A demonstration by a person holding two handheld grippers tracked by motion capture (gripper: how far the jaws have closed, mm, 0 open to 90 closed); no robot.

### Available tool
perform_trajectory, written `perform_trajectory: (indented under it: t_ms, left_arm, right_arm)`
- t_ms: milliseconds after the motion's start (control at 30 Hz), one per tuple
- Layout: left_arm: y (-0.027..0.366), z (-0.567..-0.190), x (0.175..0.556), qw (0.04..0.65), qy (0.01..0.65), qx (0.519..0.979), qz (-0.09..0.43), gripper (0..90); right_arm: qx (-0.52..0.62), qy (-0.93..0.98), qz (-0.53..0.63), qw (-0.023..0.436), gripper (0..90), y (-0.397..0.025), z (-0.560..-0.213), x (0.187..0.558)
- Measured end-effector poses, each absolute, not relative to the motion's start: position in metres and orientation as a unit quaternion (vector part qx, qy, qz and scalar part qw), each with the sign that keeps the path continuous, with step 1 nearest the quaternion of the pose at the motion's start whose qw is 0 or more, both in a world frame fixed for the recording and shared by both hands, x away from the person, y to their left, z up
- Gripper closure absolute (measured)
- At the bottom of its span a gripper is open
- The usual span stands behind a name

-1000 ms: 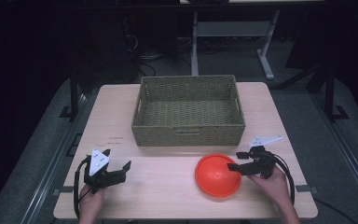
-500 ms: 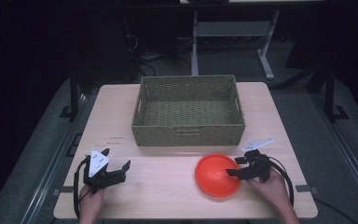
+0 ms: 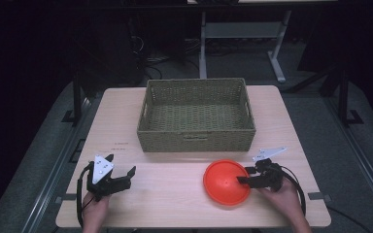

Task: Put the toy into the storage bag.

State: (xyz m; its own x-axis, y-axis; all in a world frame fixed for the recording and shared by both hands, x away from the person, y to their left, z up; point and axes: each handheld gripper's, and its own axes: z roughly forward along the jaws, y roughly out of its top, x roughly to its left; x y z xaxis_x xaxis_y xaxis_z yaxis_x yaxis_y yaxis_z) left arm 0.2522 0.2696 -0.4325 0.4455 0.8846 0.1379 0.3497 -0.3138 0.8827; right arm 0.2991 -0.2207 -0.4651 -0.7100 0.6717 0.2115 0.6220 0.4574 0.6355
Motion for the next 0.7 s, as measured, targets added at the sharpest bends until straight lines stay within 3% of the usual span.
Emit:
perform_trajectory:
  t_ms: [700]
  left_arm:
    - [0.2685,-0.4325,0.2515,0.412,0.415,0.742,0.328,12.9]
  right_arm:
    - [0.395,0.835,0.38,0.048,69.0,-0.2261,-0.4595,0.2942]
